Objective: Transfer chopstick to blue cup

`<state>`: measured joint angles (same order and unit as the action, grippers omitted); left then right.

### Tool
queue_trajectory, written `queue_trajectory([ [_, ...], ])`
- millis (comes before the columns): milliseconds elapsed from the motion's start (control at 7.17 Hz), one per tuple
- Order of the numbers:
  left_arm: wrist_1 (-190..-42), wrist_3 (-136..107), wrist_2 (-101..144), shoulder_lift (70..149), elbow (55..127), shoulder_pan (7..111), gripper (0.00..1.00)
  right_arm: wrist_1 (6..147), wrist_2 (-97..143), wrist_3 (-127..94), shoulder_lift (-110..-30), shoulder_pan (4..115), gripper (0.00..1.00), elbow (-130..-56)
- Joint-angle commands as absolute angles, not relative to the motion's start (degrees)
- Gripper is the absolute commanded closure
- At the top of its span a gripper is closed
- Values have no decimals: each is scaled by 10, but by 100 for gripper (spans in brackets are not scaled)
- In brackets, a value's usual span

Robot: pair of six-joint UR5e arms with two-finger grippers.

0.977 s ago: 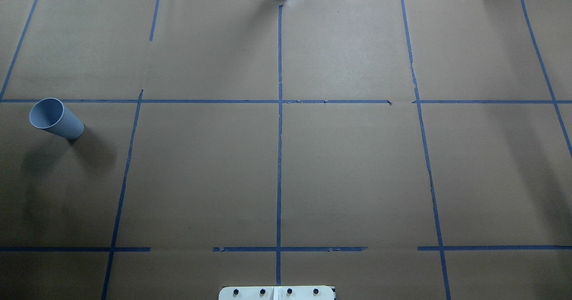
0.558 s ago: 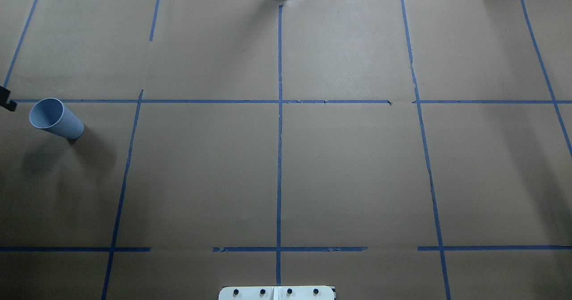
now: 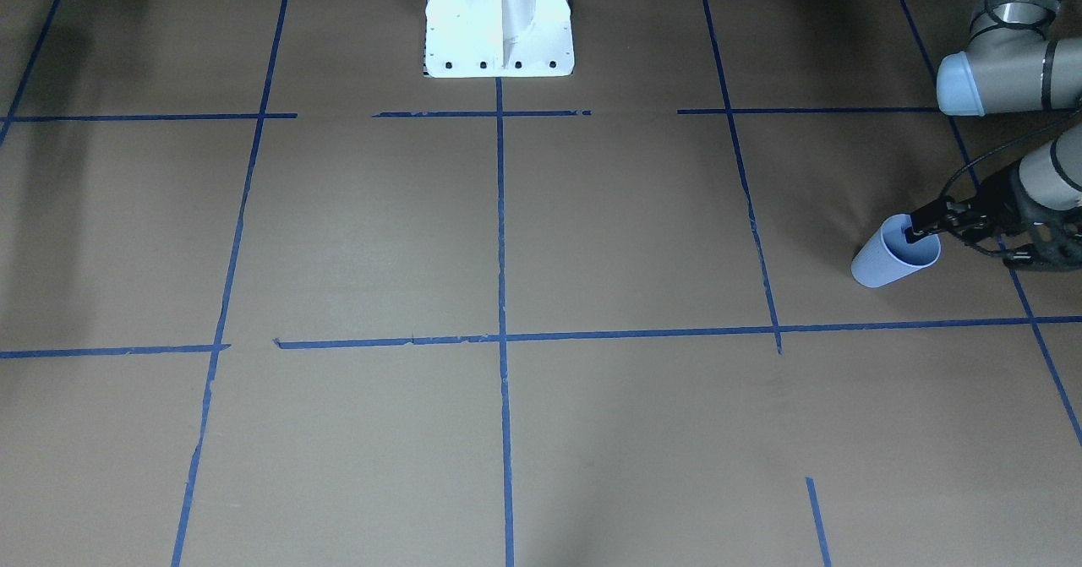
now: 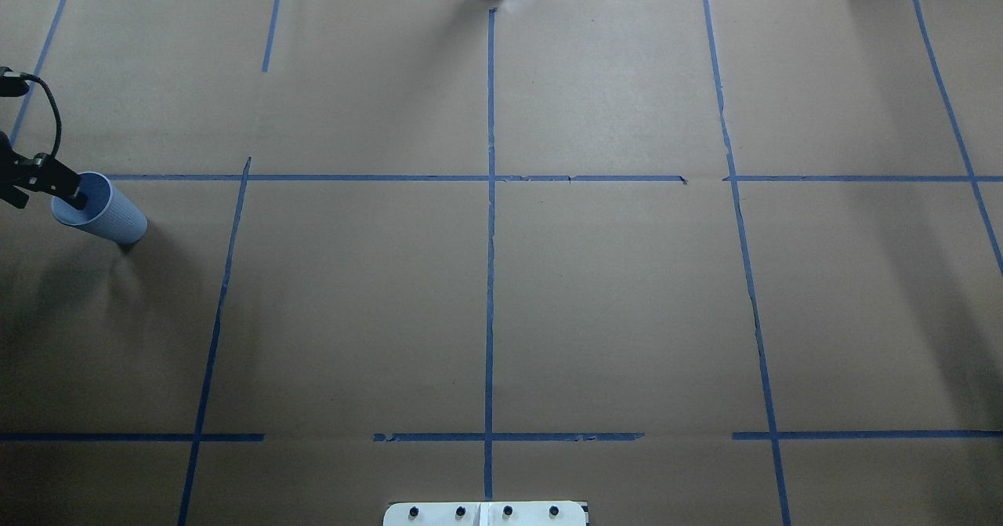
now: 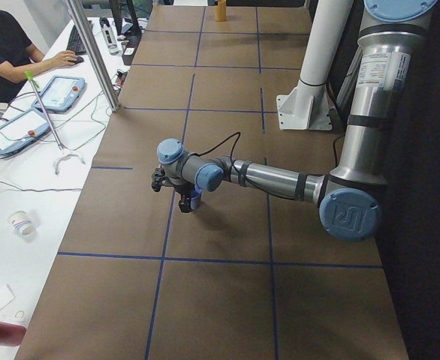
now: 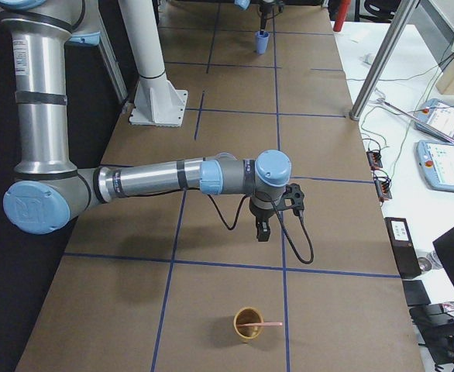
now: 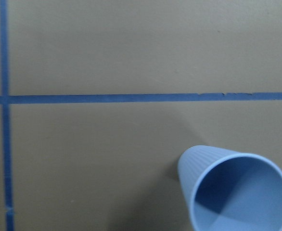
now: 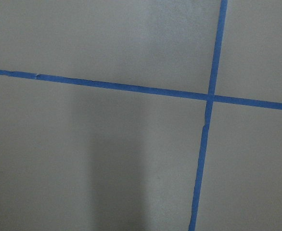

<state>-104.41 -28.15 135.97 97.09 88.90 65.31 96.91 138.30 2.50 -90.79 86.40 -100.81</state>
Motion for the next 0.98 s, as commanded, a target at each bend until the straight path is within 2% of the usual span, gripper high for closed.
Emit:
queue_trajectory([
  [0, -1087, -283, 1361, 976, 859, 644, 83, 969, 1384, 24, -908, 863, 0, -1009],
  [140, -1086, -286, 1363, 990, 860, 643, 100, 969, 1390, 24, -908, 863, 0, -1008],
  [279, -1087, -342, 1365, 1006, 866, 642, 100, 969, 1392, 24, -908, 863, 0, -1009],
  [419, -1083, -465, 1377, 1068, 875, 629, 100, 969, 1392, 24, -907, 863, 0, -1009],
  [837, -1080, -742, 1338, 1190, 925, 519, 100, 969, 1393, 24, -905, 862, 0, -1009],
])
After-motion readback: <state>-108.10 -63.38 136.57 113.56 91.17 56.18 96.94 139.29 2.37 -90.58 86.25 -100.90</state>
